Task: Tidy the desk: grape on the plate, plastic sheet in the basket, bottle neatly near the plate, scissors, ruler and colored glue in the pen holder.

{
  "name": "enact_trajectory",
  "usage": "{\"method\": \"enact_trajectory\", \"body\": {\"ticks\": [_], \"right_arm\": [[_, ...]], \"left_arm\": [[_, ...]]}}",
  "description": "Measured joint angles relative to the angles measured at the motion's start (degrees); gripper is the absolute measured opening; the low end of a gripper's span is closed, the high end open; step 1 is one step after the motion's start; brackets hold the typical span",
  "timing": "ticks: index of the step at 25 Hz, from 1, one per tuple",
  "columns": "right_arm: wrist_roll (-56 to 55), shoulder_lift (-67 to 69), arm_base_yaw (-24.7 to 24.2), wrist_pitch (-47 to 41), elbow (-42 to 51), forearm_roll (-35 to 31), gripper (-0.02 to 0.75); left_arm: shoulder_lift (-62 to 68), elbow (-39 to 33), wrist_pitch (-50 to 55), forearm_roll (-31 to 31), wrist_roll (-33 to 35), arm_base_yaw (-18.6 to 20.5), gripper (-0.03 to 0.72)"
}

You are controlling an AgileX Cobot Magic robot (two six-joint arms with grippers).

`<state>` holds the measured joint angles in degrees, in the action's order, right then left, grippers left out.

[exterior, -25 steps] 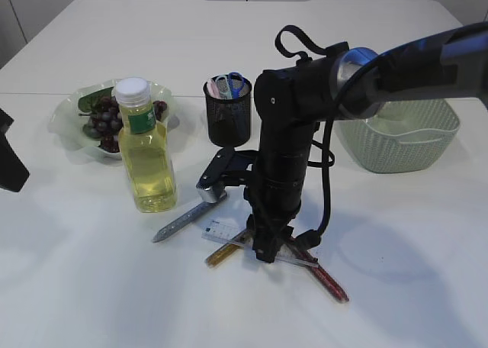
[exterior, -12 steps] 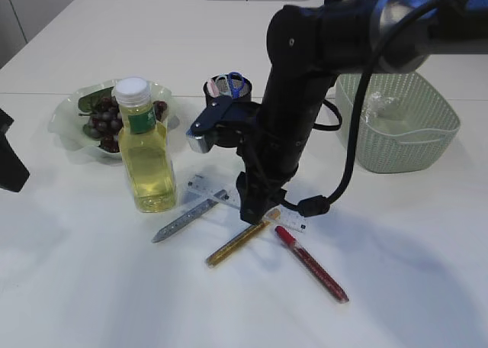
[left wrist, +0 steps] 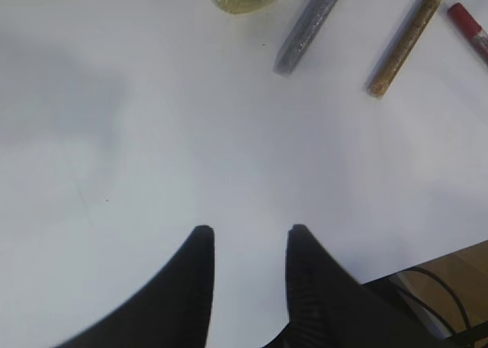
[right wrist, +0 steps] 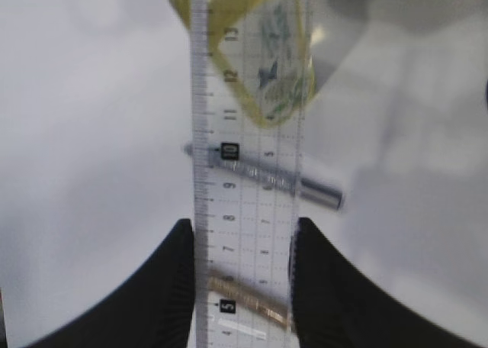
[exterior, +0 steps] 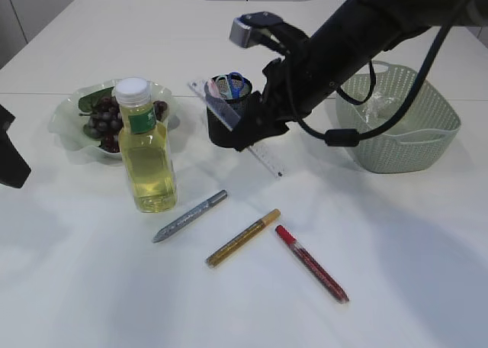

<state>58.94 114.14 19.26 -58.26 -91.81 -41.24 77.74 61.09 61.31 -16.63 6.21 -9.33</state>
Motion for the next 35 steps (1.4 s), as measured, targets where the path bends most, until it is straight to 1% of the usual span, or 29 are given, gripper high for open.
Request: {"method": "enact_trajectory", "body": {"ticks": [3,5,6,8,11,14,17,21,24,31,35], "right_arm": [[7.75,0.00,-3.83,0.99,0.00,-12.34,0.303],[11.75,0.00,-6.03,2.62,0.00,-19.20,0.303],[13.66,0.00,-6.84,3.36,0.00,-21.96,0.303],[17.54,0.00,-7.67,5.47,0.00,-25.23,0.303],[24.62,0.49,-7.81,8.23,0.00,-29.49,0.303],[31.78,2.46,-7.81,9.93,0.00,-37.18,0.303],[40.15,4.77,-7.81,10.86,-0.12,-46.80,0.303],[47.51,9.15,-7.81,12.10,-3.85,-56.31,0.303],[50.13,13.44,-7.88,13.06,-9.03,-59.56,0.303],[50.75,22.69,-8.03,13.97,-20.44,-60.30,0.303],[50.75,25.76,-8.03,15.12,-23.61,-60.30,0.303]], "left_arm": [[0.00,0.00,-0.17,0.00,0.00,0.00,0.239],[0.00,0.00,-0.17,0.00,0.00,0.00,0.239],[0.00,0.00,-0.17,0.00,0.00,0.00,0.238],[0.00,0.00,-0.17,0.00,0.00,0.00,0.238],[0.00,0.00,-0.17,0.00,0.00,0.00,0.238],[0.00,0.00,-0.40,0.00,0.00,0.00,0.238],[0.00,0.00,-1.04,0.00,0.00,0.00,0.239],[0.00,0.00,-1.65,0.00,0.00,0.00,0.239],[0.00,0.00,-1.75,0.00,0.00,0.00,0.239],[0.00,0.00,-3.28,-0.03,0.00,0.00,0.239],[0.00,0.00,-3.66,-0.14,0.00,0.00,0.239]]}}
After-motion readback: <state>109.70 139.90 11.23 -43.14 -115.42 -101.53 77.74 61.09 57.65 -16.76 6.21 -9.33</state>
